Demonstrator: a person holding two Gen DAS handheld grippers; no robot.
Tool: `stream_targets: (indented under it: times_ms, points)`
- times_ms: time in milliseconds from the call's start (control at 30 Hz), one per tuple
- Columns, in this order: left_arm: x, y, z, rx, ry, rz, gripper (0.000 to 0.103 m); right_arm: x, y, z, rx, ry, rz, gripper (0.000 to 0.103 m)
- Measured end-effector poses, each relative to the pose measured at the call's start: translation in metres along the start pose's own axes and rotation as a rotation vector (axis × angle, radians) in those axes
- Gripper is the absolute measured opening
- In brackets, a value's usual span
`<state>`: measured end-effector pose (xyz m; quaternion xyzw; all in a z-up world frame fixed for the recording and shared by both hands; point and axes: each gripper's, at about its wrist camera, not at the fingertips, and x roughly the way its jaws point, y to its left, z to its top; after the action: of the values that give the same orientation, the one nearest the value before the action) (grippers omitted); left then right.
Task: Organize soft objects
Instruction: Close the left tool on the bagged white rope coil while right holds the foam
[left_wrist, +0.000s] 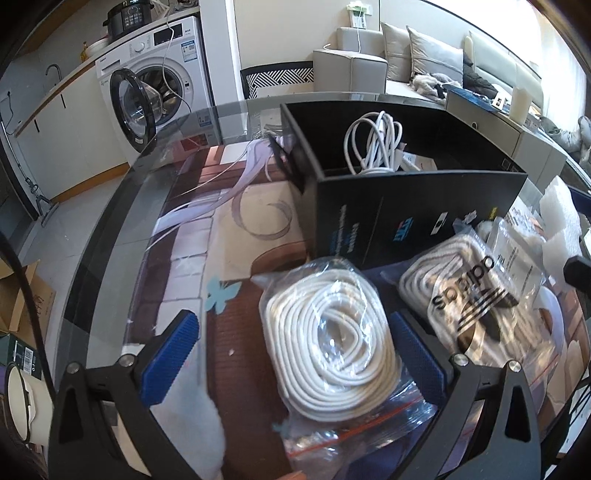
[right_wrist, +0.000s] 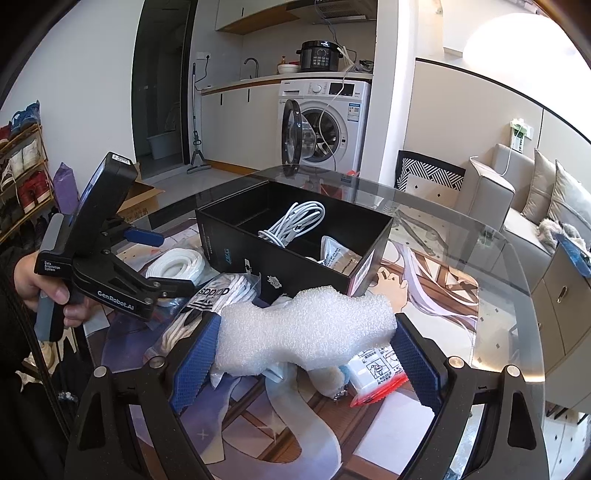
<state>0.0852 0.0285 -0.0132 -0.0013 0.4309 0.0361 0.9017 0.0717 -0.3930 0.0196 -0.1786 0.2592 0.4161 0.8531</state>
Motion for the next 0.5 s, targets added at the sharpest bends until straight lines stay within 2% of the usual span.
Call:
stream_targets:
  times_ms: [167, 500]
  points:
    - [-0.0045, 0.0063, -0.0033, 0.019, 0.012, 0.009, 0.103, -0.0018, 0.0020, 0.0014, -0.002, -0.003, 0.002, 0.092]
    - [-0.0002, 0.0024, -0.0061, 0.018, 0.045, -0.043, 0.103, -0.0023, 0.0028, 0.0020, -0.003, -0.003, 0.002, 0.092]
